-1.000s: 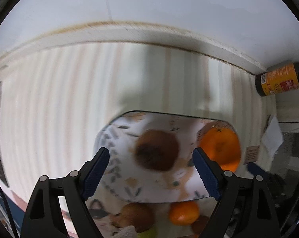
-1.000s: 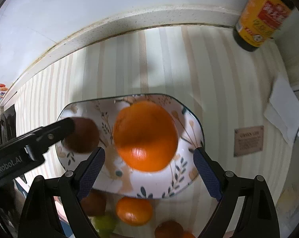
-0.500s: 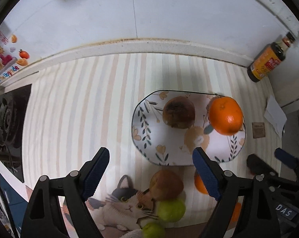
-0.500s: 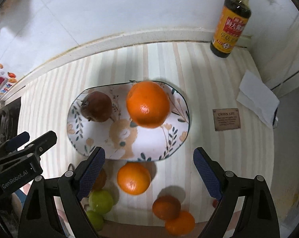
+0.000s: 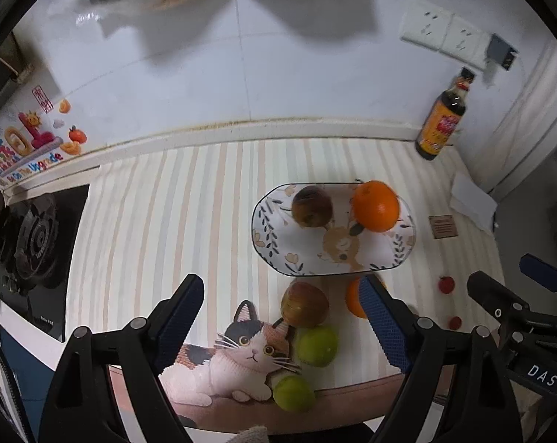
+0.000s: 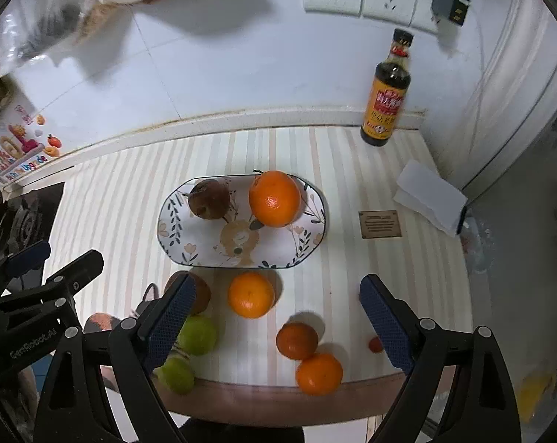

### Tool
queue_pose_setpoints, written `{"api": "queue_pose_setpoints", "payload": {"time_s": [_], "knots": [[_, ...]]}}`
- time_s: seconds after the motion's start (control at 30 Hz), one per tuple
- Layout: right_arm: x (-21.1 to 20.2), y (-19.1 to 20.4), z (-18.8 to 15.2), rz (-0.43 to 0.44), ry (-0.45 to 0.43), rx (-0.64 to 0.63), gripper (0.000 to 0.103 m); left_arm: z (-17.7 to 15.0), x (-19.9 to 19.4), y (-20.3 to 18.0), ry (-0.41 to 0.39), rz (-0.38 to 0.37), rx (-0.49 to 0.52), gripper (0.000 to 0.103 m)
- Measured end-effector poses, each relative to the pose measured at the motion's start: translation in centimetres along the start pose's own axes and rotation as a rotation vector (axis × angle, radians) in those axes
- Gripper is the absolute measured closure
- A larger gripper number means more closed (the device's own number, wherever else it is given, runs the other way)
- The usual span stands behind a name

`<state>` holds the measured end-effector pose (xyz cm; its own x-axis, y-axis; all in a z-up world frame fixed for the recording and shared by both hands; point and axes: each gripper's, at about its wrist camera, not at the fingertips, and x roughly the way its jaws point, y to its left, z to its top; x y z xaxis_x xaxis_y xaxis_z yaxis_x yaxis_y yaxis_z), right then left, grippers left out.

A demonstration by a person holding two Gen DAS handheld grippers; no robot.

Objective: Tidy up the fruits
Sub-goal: 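Lift both open tools away from the plate, then grasp a green apple with the left tool while the right tool grasps the dark red-brown orange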

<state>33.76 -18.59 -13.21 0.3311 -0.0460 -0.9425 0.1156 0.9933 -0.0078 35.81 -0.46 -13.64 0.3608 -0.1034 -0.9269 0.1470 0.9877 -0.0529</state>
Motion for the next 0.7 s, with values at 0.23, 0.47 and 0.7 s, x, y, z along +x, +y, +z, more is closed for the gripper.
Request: {"api": "queue_pose_setpoints", "payload": {"time_s": [0.23, 0.47, 0.7], "knots": [[-4.0, 0.1, -2.0, 0.026, -0.050, 0.000, 0.010, -1.4, -2.9, -0.6, -0.041, -0.021, 0.003, 0.017], [-5.9, 0.3, -2.5, 0.051, -0.084, 0.014, 0.010, -1.8, -4.4, -0.2, -0.058, -0.034, -0.007, 0.017], [-4.9, -0.4, -2.7, 0.084, -0.055, 0.057, 0.010, -2.0, -2.7, 0.6, -0.019, -0.031, -0.019, 0.009]]}}
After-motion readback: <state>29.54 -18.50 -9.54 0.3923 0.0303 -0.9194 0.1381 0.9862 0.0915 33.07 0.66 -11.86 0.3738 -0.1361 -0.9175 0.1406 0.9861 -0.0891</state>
